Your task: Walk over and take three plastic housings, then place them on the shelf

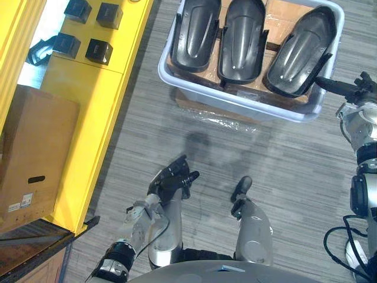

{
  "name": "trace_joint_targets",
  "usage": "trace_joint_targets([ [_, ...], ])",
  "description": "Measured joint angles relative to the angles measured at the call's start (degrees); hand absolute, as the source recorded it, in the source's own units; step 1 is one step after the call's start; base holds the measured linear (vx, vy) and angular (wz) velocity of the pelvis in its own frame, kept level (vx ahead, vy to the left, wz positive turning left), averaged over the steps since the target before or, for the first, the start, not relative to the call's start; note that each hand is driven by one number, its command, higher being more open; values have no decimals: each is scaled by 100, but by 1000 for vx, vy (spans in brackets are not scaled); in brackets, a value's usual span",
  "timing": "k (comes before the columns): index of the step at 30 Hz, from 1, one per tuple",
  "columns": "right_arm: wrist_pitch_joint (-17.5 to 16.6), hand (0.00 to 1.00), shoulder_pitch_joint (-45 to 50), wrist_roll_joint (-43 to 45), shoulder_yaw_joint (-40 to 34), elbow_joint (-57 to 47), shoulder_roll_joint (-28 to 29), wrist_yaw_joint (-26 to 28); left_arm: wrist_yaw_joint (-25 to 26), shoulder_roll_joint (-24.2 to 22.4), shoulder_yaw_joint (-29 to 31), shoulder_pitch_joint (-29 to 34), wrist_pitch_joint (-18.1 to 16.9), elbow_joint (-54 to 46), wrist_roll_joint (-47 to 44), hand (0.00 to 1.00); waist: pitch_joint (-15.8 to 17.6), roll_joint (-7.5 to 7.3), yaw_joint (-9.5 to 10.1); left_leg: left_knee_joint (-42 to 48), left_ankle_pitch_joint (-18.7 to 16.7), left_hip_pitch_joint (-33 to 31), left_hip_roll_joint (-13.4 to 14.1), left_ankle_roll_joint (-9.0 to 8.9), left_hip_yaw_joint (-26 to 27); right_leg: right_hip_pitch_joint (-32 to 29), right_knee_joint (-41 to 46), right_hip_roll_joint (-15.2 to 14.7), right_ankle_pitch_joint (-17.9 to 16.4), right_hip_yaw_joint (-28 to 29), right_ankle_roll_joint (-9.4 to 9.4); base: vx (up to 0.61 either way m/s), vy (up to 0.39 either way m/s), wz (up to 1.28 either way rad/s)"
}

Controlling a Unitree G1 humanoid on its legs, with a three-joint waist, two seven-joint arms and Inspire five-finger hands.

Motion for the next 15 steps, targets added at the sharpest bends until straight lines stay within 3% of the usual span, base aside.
trace_joint_targets([
  [6,329,100,-540,-213,363,81,-211,-88,18,-11,-50,-113,-56,68,-172,100,62,159,127,5,82,-110,-2,-34,-86,-254,471,-101,-261,-44,-57,6,-64,6],
  [15,470,100,-701,-435,806,88,-368,-73,32,21,-61,-114,-90,70,-199,100,78,269,231,10,130,-144,-41,-96,-227,-430,941,-254,-592,-128,-109,13,-73,8],
])
